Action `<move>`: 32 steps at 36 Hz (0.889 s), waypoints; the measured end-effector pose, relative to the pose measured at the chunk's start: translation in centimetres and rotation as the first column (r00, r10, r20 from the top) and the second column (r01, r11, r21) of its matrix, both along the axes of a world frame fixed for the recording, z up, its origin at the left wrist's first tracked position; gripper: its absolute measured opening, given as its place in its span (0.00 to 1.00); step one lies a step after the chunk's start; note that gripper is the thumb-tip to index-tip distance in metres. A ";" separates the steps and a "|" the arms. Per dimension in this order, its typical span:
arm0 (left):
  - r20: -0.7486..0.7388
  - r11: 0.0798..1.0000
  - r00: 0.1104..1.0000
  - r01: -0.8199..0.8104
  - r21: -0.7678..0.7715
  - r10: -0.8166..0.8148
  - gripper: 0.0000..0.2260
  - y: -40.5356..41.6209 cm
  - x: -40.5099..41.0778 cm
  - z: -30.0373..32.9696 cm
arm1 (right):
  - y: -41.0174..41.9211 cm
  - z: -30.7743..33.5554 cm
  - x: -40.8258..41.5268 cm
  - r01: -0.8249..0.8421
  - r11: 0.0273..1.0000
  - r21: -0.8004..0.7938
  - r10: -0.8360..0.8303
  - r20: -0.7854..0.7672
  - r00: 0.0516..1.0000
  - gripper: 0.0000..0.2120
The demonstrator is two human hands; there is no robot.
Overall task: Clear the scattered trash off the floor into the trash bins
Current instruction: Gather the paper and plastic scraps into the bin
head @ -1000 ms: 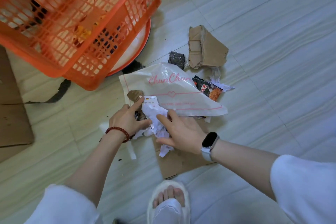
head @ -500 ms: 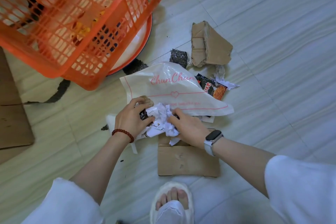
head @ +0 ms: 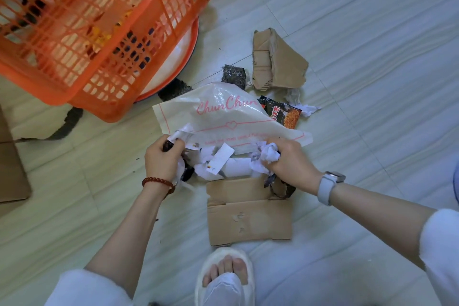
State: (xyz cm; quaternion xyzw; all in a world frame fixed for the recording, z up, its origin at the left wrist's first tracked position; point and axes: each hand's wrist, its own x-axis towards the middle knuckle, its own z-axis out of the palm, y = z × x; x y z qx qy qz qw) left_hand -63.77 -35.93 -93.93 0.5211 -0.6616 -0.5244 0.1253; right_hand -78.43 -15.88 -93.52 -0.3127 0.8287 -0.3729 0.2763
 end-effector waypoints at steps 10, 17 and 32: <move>-0.001 0.974 0.974 -0.225 0.029 0.226 0.11 -1.2 1.2 0.2 | -1.4 1.9 -0.6 0.012 1.000 -0.010 -0.008 0.312 0.950 0.19; 0.036 0.990 0.990 -0.138 -0.026 0.139 0.08 -1.1 2.0 -0.3 | -2.6 0.6 1.0 -0.315 0.949 -0.001 0.310 -0.180 0.934 0.26; 0.580 0.606 0.642 0.739 -0.294 -0.502 0.18 -0.3 2.1 -0.2 | -3.3 -3.5 3.7 -0.466 0.761 0.452 0.647 -0.580 0.494 0.30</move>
